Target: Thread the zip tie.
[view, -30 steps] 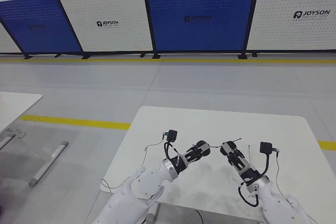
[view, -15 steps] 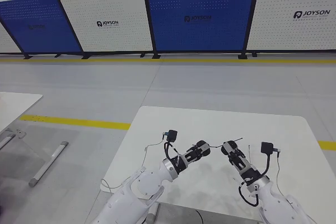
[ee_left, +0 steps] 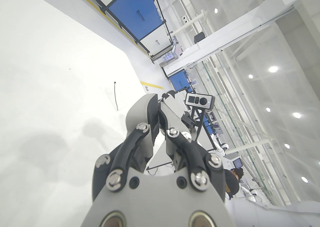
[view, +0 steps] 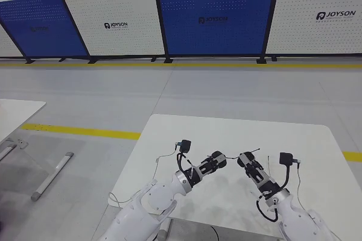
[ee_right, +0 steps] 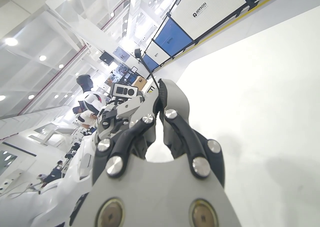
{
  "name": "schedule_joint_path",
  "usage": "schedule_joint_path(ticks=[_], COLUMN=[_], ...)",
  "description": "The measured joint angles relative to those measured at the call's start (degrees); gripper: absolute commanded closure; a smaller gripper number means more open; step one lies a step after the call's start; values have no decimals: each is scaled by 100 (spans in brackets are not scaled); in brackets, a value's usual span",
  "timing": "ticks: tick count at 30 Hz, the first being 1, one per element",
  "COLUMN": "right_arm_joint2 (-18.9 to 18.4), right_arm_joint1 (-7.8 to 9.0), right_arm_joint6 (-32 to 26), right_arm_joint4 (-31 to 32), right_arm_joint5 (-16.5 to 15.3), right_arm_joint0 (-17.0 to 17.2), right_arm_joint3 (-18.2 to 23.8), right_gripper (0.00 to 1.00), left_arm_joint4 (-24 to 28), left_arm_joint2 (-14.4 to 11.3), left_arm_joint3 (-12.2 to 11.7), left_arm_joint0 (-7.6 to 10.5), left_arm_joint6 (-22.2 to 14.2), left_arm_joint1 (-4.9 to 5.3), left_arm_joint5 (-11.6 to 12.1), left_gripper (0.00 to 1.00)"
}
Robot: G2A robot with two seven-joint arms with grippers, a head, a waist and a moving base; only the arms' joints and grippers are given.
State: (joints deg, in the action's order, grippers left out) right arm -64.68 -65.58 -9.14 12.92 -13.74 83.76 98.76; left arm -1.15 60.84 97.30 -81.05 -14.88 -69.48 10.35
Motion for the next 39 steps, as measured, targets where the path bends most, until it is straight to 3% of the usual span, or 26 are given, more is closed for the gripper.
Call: schedule_joint_path(ticks=[24, 39], right_arm_joint2=[27, -107], right_arm_joint1=[-91, -126], right_arm_joint6=[-195, -27], right_arm_joint4=[160, 168], right_arm_joint5=[140, 23], right_arm_joint0=[-57, 101], right_arm_joint3=[-40, 43], right_gripper=[100, 100], left_arm_joint4=[0, 0], left_arm_joint2=[0, 0], left_arm_joint3=[0, 0], left_arm_joint0=[0, 0], left_arm_joint6=[0, 0], left_arm_joint1=[0, 0], left_arm_joint5=[0, 0], left_gripper=[100, 100])
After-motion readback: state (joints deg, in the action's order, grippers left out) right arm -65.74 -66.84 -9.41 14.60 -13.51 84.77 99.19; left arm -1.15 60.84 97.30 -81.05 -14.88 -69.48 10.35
